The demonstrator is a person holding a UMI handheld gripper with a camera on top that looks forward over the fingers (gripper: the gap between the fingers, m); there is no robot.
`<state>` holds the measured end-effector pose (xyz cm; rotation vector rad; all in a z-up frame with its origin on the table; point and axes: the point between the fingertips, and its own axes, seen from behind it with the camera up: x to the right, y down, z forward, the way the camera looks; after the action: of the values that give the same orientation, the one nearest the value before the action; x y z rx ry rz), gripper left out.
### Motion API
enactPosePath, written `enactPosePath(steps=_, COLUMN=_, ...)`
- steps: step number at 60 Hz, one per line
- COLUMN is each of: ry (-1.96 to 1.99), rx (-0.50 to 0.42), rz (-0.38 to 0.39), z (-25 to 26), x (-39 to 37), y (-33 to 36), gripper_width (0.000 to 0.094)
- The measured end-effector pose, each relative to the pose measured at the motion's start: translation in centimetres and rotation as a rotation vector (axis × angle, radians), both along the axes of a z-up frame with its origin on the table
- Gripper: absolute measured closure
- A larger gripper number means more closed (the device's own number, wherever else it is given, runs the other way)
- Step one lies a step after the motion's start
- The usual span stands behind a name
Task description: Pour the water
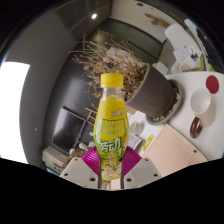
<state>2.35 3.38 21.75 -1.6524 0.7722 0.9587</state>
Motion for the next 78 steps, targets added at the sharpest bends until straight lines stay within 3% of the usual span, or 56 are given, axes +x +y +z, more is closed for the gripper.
enactPosePath(steps=20, ry=0.858, rx=-0.049, rz=-0.028, z=-2.0, x=7.6, y=-0.6, gripper_width=0.0692)
enactPosePath(steps=30, ry=0.964, rx=-0.055, rz=-0.04, z=-3.2, x=9.1, y=-0.1, gripper_width=0.0693)
enactPosePath(steps=37, ry=0.934, rx=-0.068, rz=0.007, z=-2.6, x=8.8, y=-0.1, gripper_width=0.0692)
enactPosePath(steps=44, ry=0.694, rx=-0.075, rz=0.069, z=-1.5, x=8.5, y=-0.4, gripper_width=0.0693)
enactPosePath(steps=51, ry=0.242, rx=0.012, rz=0.111, z=1.5, x=10.1, y=-0.7, gripper_width=0.0692)
enactPosePath(steps=56, ry=-0.084, rx=0.092, rz=0.087, z=4.7, x=14.3, y=-1.4, gripper_width=0.0689)
enactPosePath(steps=66, ry=-0.603, rx=0.144, rz=-0.036, z=7.9, x=22.5, y=-0.9, gripper_width=0.0689)
enactPosePath(steps=75, ry=-0.956, rx=0.091, rz=-0.108, z=3.9, x=30.5, y=-1.7, gripper_width=0.0688)
enactPosePath(steps=78, ry=-1.004, rx=0.037, rz=-0.095, z=1.5, x=32.8, y=-1.0, gripper_width=0.0688)
